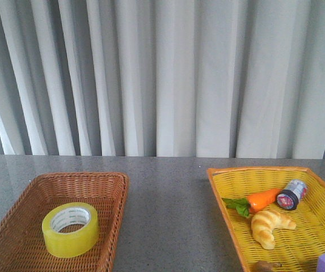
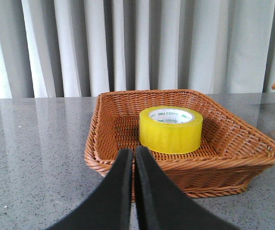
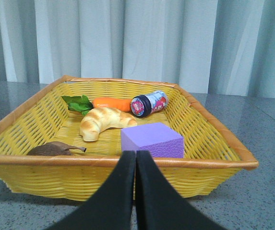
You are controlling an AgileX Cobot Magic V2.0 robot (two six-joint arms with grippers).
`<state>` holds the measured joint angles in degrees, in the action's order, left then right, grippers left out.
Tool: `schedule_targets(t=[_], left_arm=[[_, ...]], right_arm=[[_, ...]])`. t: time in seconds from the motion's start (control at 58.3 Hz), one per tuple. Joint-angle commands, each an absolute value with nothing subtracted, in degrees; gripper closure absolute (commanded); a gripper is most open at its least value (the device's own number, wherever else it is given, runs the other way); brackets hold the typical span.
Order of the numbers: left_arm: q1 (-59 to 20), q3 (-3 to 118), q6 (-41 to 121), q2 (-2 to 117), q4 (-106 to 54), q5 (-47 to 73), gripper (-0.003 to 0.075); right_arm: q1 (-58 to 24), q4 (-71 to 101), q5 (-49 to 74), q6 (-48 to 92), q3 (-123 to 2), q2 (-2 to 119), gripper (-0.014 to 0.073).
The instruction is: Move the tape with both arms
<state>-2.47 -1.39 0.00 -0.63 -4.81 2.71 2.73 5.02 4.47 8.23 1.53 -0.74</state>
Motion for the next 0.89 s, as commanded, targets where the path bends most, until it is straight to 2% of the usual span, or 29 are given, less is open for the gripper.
schedule_targets(t=[0.0,0.154,0.36,0.875], left_arm=[[-2.4,-0.9,-0.4,-1.5,-5.3,-1.9,0.0727],[-2.4,-0.9,-0.4,-1.5,-5.3,-1.9,0.0727],[-2.4,-0.9,-0.4,-1.5,-5.3,-1.9,0.0727],[-2.4,-0.9,-0.4,-1.5,-5.3,-1.9,0.0727]], right_arm=[[3.1,5.1,0.0,8.5,1.8,-1.3,0.0598],[3.1,4.0,0.0,6.4,1.8,-1.3,0.0598],[3.1,-4.4,0.0,-3.4,1.8,-1.3,0.0598],[3.1,-4.3,-0.3,-3.8,1.6,-1.3,0.0598]])
